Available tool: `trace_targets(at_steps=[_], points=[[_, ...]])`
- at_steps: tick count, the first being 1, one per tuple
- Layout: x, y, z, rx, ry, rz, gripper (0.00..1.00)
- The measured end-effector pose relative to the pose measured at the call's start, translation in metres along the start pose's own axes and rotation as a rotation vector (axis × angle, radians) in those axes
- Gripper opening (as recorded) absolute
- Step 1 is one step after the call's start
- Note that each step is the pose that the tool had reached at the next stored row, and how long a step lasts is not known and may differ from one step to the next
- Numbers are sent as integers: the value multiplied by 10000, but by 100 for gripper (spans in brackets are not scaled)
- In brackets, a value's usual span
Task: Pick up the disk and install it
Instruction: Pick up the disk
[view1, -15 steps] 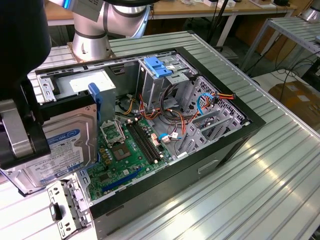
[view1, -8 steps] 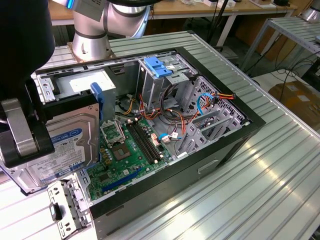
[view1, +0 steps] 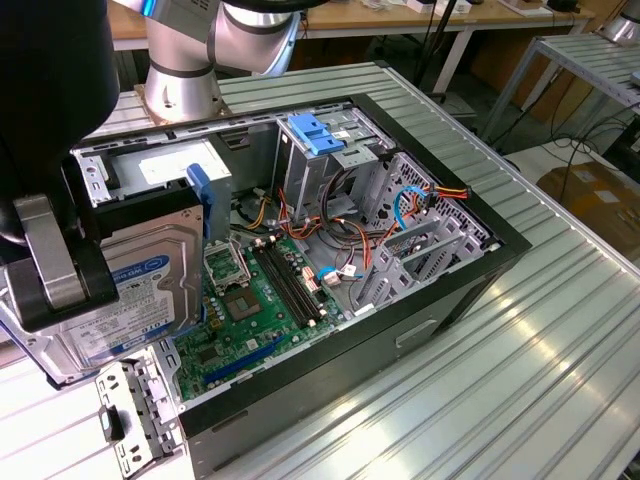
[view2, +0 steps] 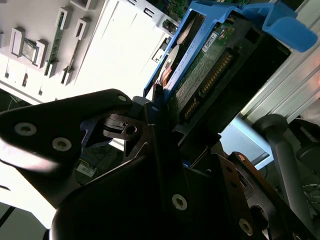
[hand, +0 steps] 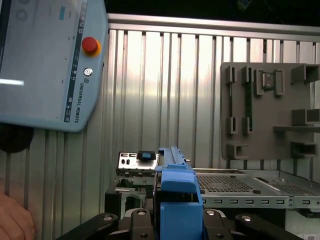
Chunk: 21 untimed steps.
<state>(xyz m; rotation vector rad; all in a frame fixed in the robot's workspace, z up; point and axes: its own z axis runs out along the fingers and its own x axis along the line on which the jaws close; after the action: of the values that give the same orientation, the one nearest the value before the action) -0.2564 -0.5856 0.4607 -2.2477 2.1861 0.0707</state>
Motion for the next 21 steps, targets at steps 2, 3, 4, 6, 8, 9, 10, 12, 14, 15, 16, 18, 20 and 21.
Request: trace_targets(at_steps=[2, 3, 4, 6, 8, 9, 10, 12, 14, 15, 16, 18, 20, 21], points=[[0, -6, 0, 0, 0, 0, 36], [1, -9, 0, 0, 0, 0, 36], [1, -12, 0, 0, 0, 0, 36], [1, -18, -1, -1, 1, 0, 36], [2, -25, -1, -1, 1, 0, 36], [2, -26, -1, -1, 1, 1, 36], [2, -28, -1, -1, 0, 1, 36], [3, -33, -1, 0, 0, 0, 36], [7, -61, -2, 0, 0, 0, 36], [9, -70, -2, 0, 0, 0, 36], [9, -76, -3, 0, 0, 0, 36], [11, -83, -3, 0, 0, 0, 36], [13, -87, -3, 0, 0, 0, 36], [13, -88, -4, -1, 1, 1, 36]])
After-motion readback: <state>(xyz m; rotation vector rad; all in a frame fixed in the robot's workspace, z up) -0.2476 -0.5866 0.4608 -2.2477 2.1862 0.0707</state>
